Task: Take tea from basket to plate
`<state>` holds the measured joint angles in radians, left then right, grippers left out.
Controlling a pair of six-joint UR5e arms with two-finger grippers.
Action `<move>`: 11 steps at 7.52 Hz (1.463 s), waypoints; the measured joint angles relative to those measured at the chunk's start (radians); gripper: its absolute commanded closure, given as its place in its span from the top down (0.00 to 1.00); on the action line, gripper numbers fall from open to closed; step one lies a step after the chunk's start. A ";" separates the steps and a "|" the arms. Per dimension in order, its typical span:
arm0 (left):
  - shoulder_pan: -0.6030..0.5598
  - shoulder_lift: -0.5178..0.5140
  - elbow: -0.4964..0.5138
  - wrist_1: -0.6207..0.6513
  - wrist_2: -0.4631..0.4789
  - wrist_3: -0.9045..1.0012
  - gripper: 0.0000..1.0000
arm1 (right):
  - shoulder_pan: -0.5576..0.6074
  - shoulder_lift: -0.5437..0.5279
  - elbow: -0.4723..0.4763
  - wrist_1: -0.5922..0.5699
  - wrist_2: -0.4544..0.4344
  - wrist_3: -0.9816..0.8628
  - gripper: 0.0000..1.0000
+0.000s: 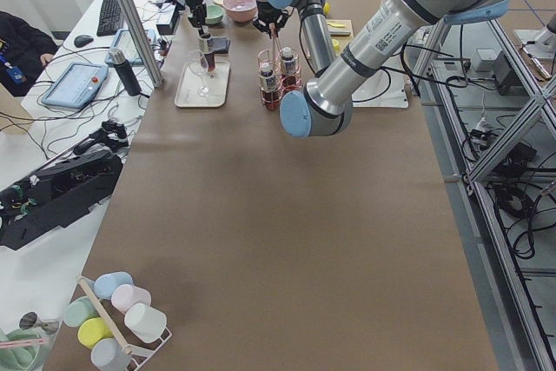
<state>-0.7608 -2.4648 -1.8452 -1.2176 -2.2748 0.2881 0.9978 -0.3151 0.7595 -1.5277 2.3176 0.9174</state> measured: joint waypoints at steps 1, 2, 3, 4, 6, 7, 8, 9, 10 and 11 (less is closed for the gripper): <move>-0.008 0.004 -0.021 0.012 -0.002 0.000 0.00 | -0.006 0.003 -0.003 0.008 -0.006 0.000 0.00; -0.022 0.009 -0.058 0.041 -0.004 0.000 0.00 | -0.013 0.005 -0.004 0.012 -0.008 0.000 0.00; -0.041 0.011 -0.093 0.077 -0.006 0.000 0.00 | -0.018 0.006 -0.005 0.013 -0.009 0.000 0.00; -0.072 0.014 -0.122 0.104 -0.008 0.001 0.00 | -0.024 0.006 -0.006 0.013 -0.011 0.000 0.37; -0.133 0.049 -0.178 0.137 -0.024 0.007 0.00 | -0.026 0.007 -0.006 0.014 -0.013 0.001 1.00; -0.160 0.084 -0.215 0.151 -0.029 0.008 0.00 | -0.022 0.009 -0.003 0.013 -0.011 0.001 1.00; -0.188 0.121 -0.246 0.159 -0.032 0.011 0.00 | -0.012 0.010 0.021 0.002 -0.001 0.001 1.00; -0.217 0.168 -0.274 0.166 -0.033 0.030 0.00 | 0.004 0.004 0.069 -0.041 0.021 -0.002 1.00; -0.262 0.210 -0.290 0.185 -0.034 0.087 0.00 | 0.017 -0.017 0.146 -0.108 0.035 -0.011 1.00; -0.318 0.232 -0.294 0.236 -0.033 0.182 0.00 | 0.026 -0.056 0.253 -0.195 0.040 -0.029 1.00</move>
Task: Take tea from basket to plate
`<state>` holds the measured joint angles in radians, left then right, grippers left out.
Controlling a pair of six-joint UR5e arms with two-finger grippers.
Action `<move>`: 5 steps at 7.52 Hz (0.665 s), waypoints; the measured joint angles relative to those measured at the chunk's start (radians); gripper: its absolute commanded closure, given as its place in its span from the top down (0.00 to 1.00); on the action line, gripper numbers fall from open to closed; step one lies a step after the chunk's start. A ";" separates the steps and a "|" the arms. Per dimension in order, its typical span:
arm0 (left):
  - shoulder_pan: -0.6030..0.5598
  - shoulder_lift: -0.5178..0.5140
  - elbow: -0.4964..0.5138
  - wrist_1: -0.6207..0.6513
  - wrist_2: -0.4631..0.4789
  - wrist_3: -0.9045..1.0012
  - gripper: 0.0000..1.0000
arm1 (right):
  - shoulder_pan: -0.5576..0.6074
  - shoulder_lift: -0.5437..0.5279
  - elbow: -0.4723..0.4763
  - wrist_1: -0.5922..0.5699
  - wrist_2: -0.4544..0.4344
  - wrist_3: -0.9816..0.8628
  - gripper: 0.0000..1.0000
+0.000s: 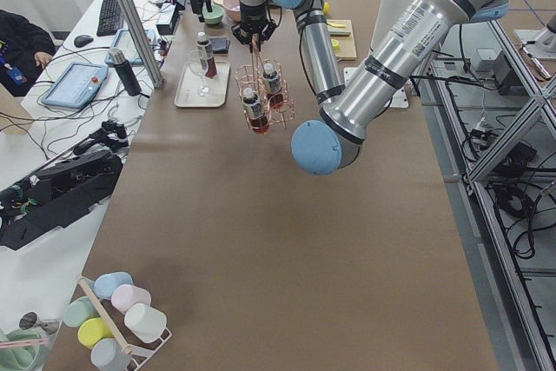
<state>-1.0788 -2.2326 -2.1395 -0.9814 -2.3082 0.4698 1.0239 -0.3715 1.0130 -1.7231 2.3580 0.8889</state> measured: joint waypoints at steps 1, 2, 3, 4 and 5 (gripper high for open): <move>-0.055 0.012 0.008 0.069 0.003 0.122 0.00 | 0.014 -0.065 0.137 -0.094 0.003 -0.024 1.00; -0.099 0.024 0.029 0.112 0.007 0.237 0.00 | 0.039 -0.141 0.285 -0.189 0.004 -0.057 1.00; -0.132 0.040 0.061 0.132 0.012 0.334 0.00 | 0.064 -0.229 0.444 -0.293 0.003 -0.113 1.00; -0.165 0.055 0.109 0.132 0.026 0.421 0.00 | 0.083 -0.360 0.640 -0.406 -0.003 -0.190 1.00; -0.190 0.063 0.169 0.100 0.053 0.500 0.00 | 0.119 -0.509 0.808 -0.471 -0.007 -0.280 1.00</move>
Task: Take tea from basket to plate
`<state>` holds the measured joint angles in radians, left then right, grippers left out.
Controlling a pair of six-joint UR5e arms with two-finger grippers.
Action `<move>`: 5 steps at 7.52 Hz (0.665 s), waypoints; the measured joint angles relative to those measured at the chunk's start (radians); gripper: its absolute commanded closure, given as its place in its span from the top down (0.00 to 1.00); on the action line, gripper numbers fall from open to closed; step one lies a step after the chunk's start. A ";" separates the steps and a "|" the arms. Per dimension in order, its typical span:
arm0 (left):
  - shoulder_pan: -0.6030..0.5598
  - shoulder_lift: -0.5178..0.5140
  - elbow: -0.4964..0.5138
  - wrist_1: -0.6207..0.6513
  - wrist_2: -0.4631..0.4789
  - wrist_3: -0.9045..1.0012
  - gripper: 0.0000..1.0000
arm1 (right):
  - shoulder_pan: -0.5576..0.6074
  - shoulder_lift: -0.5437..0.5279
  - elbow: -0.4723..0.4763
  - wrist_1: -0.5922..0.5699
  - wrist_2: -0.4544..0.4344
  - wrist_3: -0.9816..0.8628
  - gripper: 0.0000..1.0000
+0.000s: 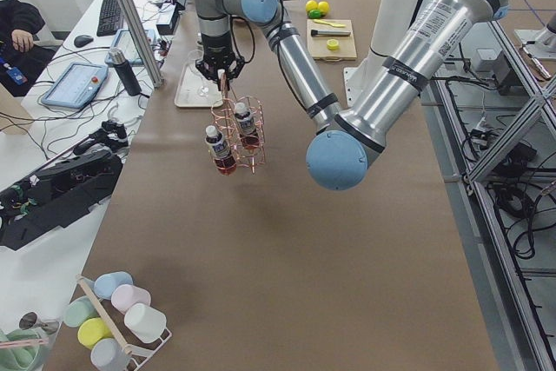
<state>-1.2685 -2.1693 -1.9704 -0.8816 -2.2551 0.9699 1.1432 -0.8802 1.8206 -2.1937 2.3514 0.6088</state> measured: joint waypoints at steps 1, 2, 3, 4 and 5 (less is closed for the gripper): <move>-0.027 0.004 0.072 -0.066 0.019 0.064 0.00 | 0.065 -0.149 0.108 -0.027 -0.002 -0.126 1.00; -0.051 0.008 0.146 -0.139 0.027 0.119 0.00 | 0.150 -0.291 0.167 -0.037 -0.003 -0.291 1.00; -0.070 0.011 0.232 -0.227 0.031 0.162 0.00 | 0.253 -0.423 0.191 -0.042 -0.004 -0.486 1.00; -0.085 0.011 0.319 -0.325 0.032 0.182 0.00 | 0.353 -0.535 0.190 -0.043 -0.009 -0.687 1.00; -0.100 0.009 0.401 -0.422 0.032 0.190 0.00 | 0.457 -0.619 0.166 -0.041 -0.034 -0.874 1.00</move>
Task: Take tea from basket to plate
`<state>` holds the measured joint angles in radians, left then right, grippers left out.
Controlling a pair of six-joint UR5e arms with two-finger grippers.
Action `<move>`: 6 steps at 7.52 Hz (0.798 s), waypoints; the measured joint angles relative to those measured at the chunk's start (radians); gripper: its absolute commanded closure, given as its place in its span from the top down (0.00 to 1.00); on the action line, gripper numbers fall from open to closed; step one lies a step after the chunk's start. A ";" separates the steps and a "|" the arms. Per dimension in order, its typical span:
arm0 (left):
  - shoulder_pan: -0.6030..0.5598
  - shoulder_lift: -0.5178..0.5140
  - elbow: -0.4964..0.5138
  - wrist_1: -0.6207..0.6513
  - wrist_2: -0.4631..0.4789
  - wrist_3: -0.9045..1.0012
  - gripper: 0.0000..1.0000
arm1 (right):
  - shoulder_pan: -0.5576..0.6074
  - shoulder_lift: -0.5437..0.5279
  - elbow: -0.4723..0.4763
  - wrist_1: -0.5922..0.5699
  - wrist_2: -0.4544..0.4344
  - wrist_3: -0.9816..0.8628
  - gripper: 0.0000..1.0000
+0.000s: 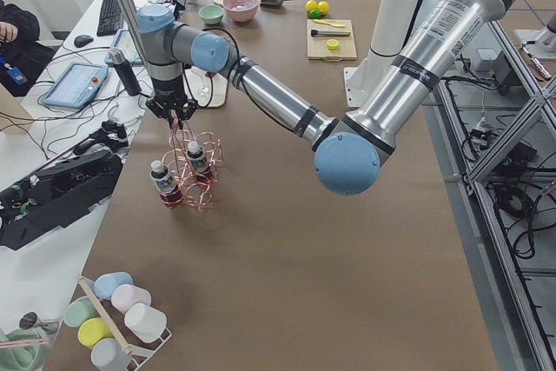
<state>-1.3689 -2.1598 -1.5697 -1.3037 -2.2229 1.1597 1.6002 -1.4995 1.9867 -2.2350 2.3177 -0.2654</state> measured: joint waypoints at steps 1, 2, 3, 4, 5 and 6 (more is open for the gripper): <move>-0.009 -0.002 0.055 -0.061 0.001 0.001 0.00 | 0.085 -0.045 -0.042 0.003 -0.037 -0.143 1.00; -0.012 -0.007 0.096 -0.095 0.002 -0.002 0.00 | 0.140 -0.067 -0.079 0.006 -0.066 -0.218 1.00; -0.011 -0.012 0.134 -0.137 0.007 -0.006 0.00 | 0.173 -0.079 -0.101 0.011 -0.081 -0.248 1.00; -0.011 -0.025 0.172 -0.182 0.021 -0.011 0.99 | 0.191 -0.092 -0.122 0.040 -0.095 -0.259 1.00; -0.011 -0.035 0.194 -0.206 0.029 -0.015 0.99 | 0.211 -0.132 -0.137 0.114 -0.100 -0.262 1.00; -0.011 -0.039 0.202 -0.215 0.032 -0.023 0.99 | 0.238 -0.188 -0.144 0.202 -0.099 -0.262 1.00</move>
<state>-1.3802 -2.1987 -1.3681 -1.5191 -2.1909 1.1369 1.8379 -1.6873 1.8431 -2.0329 2.2187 -0.5274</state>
